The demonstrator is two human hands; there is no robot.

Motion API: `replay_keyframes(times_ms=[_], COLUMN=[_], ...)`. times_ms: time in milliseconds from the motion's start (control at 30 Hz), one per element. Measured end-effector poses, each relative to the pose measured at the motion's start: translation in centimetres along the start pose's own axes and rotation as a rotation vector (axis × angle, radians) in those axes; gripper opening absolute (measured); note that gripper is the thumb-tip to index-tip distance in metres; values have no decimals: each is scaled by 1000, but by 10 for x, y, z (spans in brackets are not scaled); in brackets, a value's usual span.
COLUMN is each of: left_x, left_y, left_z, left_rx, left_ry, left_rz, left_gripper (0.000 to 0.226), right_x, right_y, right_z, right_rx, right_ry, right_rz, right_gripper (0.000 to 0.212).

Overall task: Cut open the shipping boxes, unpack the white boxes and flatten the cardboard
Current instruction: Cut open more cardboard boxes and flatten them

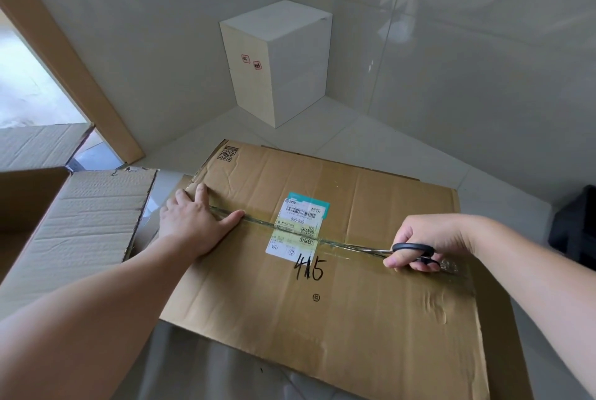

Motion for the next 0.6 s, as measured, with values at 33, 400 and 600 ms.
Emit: replay_keyframes(times_ms=[33,400,600], left_x=[0,7,9], left_y=[1,17,23], left_z=[1,-1,-1], left_rx=[4,3,14], left_ry=[3,3,23], left_rz=[1,-35,-65], left_gripper=[101,106,104], right_x=[-2,-22,-26], right_y=[-3,-34,-42], right_z=[0,-7,-10], right_rx=[1,16,14], right_ry=[0,-6,-7], right_rz=[4,6,2], right_gripper=[44,41,43])
Point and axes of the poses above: each hand's wrist, its own x-axis away from the middle knuckle, its own z-axis out of the back of the hand, y = z × x, the point moved 7 cm from there along -x, towards the middle knuckle, and after that the axes turned 2 degrees about x, right-handed, at the moved point
